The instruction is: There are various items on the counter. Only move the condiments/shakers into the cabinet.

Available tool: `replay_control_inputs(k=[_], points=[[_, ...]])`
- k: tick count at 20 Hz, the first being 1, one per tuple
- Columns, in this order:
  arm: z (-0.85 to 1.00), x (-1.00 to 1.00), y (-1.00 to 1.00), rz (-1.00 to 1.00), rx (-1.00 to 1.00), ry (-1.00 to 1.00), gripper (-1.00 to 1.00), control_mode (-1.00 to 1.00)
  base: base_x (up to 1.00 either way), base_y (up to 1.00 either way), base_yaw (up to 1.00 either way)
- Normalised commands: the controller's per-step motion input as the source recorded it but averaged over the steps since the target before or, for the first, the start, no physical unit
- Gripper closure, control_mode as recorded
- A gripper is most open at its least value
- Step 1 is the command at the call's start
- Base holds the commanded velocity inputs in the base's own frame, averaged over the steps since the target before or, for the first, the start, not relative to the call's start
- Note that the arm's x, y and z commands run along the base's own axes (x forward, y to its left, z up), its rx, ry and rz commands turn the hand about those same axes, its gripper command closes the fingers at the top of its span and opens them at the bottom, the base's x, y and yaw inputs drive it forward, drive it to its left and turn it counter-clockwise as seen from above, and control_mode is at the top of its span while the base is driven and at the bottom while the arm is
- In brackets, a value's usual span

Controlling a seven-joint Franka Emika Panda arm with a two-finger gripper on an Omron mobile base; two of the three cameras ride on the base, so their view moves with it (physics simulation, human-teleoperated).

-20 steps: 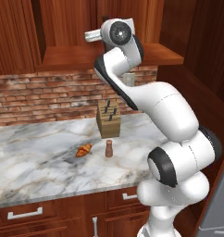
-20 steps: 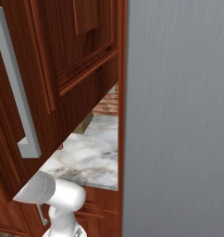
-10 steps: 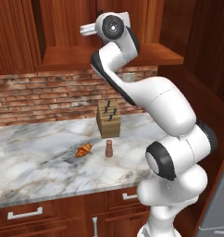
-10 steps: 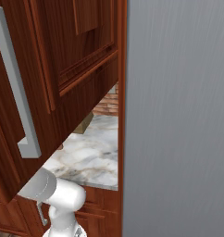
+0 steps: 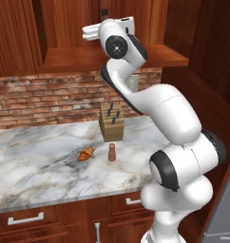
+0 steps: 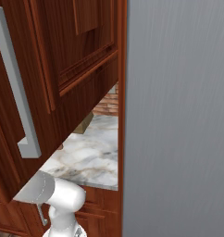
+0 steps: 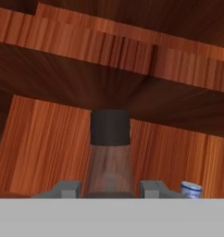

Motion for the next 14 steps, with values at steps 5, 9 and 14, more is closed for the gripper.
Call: replay_control_inputs(k=[5, 9, 14], points=[[0.00, 0.13, 0.00, 0.00, 0.00, 0.00, 1.00, -1.00, 0.00, 0.00, 0.00], [0.00, 0.38, 0.02, 0.00, 0.00, 0.00, 1.00, -1.00, 0.00, 0.00, 0.00], [-0.12, 0.35, 0.01, 0.00, 0.00, 0.00, 1.00, -1.00, 0.00, 0.00, 0.00]])
